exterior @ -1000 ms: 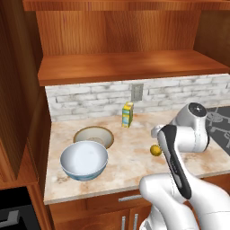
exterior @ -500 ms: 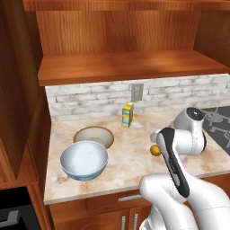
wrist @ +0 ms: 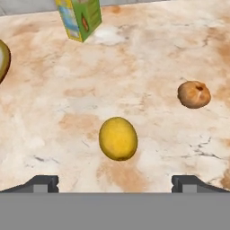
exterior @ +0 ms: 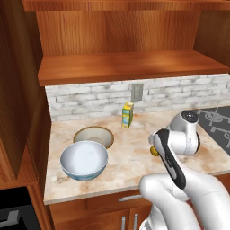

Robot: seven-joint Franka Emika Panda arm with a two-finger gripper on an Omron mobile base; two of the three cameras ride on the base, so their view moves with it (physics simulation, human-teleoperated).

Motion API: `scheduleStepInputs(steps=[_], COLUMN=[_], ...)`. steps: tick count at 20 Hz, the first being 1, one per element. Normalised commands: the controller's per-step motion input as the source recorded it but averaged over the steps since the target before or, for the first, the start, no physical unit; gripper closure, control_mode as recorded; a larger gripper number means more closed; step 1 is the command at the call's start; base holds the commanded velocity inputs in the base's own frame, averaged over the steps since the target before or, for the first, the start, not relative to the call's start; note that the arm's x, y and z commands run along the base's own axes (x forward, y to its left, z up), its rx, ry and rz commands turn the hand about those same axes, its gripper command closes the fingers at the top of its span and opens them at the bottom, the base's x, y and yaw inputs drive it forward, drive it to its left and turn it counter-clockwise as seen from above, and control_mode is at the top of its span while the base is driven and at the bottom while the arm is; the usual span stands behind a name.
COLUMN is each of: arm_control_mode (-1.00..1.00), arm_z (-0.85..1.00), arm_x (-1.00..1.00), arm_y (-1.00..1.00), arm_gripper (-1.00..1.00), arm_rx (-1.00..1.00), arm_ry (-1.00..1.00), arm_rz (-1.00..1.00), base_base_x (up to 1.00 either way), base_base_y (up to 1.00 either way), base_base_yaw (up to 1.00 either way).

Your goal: Pick both bowls and place them on the counter. Then place the lemon in one bowl and place the tangerine in the other bowl.

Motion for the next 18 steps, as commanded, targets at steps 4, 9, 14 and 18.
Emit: scheduleStepInputs(steps=[4,9,14,18], arm_control_mode=[-1.0,-1.0,-1.0,-1.0], arm_z=[-0.26,-0.38,-0.33,-0.36], arm_x=[0.33,0.13,0.15,0.13], arm_y=[-0.01,0.0,0.0,0.0], arm_gripper=[-1.0,-1.0,-1.0,-1.0], arm_rx=[-0.01,0.0,0.0,0.0], arm_ry=[0.1,0.19,0.08,0.0], arm_rz=[0.01,0.02,0.05,0.07], base_base_x=[0.0,0.0,0.0,0.0], base_base_y=[0.0,0.0,0.0,0.0], base_base_yaw=[0.0,0.0,0.0,0.0])
